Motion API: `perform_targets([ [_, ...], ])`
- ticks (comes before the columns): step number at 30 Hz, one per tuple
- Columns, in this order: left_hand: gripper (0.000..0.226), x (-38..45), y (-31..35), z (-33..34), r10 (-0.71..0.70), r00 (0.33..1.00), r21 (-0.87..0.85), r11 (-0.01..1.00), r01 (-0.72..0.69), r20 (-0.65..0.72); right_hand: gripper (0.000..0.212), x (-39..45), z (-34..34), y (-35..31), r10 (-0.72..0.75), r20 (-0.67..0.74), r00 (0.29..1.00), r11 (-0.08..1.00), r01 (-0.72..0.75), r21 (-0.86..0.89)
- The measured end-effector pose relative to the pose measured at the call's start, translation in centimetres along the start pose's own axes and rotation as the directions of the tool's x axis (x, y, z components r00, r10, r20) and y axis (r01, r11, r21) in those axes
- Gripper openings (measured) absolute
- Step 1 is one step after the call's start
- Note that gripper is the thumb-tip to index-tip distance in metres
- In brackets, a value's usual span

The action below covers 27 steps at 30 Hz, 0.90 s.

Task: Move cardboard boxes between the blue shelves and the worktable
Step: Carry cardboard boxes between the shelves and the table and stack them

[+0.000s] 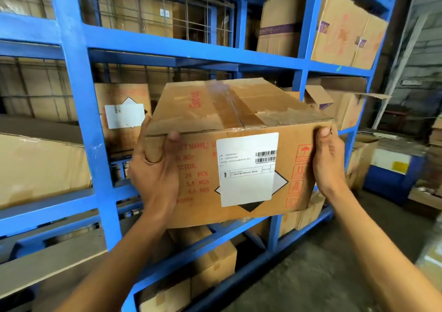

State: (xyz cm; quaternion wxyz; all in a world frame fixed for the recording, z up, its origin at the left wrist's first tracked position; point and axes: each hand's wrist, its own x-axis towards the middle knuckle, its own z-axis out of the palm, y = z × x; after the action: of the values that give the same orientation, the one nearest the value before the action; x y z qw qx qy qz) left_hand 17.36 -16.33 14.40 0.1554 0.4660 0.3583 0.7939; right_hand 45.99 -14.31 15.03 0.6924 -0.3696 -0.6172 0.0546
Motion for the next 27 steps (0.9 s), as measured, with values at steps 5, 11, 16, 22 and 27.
perform_targets([
  [5, 0.063, -1.8, -2.1, 5.4, -0.066, 0.993, 0.063, 0.996, 0.060, 0.102, 0.064, -1.9, -5.7, 1.2, 0.089, -0.112, 0.990, 0.995, -0.094, -0.034],
  [11, 0.089, -4.7, -4.5, 13.7, -0.142, 0.939, 0.044, 0.990, 0.135, 0.314, 0.058, -4.4, -13.1, 2.1, 0.153, -0.314, 0.937, 0.973, -0.199, -0.120],
  [16, 0.068, -8.5, -5.9, 21.2, -0.238, 0.866, 0.006, 0.965, 0.261, 0.439, 0.037, -5.4, -19.0, 2.8, 0.129, -0.451, 0.883, 0.922, -0.274, -0.272],
  [22, 0.057, -15.3, -7.9, 29.7, -0.318, 0.715, 0.057, 0.929, 0.364, 0.623, 0.048, -9.3, -26.2, 3.8, 0.076, -0.595, 0.800, 0.826, -0.385, -0.412],
  [27, 0.057, -22.3, -7.9, 34.7, -0.258, 0.534, 0.062, 0.932, 0.357, 0.805, 0.044, -14.5, -30.7, 2.6, 0.022, -0.738, 0.674, 0.729, -0.516, -0.449],
])
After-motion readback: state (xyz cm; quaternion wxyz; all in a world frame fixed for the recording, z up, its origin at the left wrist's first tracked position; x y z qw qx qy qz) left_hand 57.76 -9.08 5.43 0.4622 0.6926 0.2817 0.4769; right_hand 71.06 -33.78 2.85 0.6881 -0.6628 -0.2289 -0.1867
